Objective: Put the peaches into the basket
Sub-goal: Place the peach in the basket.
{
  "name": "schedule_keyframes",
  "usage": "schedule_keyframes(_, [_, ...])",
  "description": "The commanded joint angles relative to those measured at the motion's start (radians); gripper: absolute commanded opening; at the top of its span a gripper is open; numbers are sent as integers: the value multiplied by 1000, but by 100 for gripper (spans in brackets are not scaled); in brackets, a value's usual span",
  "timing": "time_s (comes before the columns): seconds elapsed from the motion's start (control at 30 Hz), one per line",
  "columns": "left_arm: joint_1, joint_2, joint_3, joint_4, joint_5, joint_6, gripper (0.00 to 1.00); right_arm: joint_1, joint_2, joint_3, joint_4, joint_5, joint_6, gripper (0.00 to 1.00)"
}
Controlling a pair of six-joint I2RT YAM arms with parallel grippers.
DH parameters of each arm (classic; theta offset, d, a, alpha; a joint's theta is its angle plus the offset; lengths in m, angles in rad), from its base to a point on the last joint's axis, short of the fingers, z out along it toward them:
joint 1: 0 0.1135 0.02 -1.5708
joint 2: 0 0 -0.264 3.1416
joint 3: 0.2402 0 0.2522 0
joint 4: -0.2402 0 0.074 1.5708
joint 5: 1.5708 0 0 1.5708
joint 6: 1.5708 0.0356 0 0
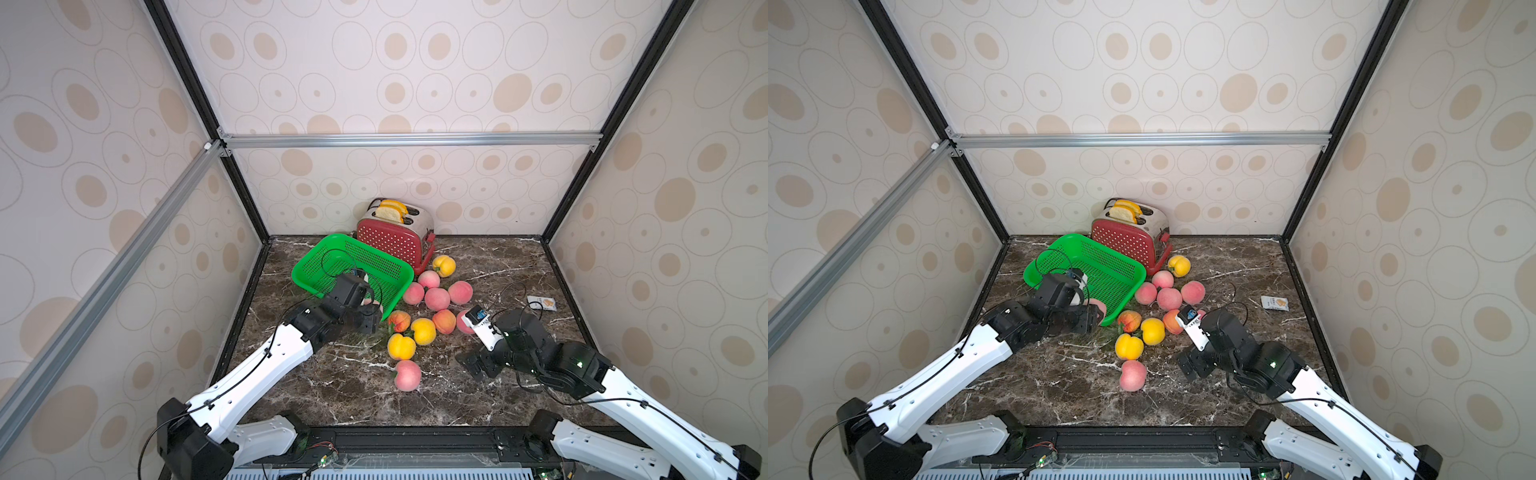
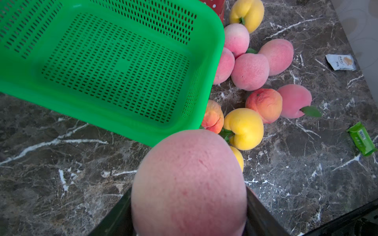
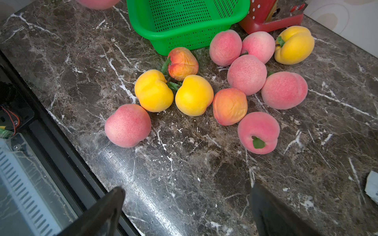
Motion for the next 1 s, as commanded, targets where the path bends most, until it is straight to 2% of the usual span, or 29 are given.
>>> schedule_keyframes(0.0, [22,76,84,-26,3,93,64,8,20,-3,5,-68,6,100])
schedule_keyframes(0.23, [132,239,190,7,73,168,64,8,97,-1,63,-172,27,100])
schedule_keyframes(0.43, [169,361,216,45,100,197,65,9,126,0,119,-232,20,100])
schedule_keyframes(0.63, [182,438,237,64,83,216,66,9,159,13,130,-233,16,100])
schedule_keyframes(0.97, [213,521,249,83,121,208,66,9,166,24,126,-207,6,100])
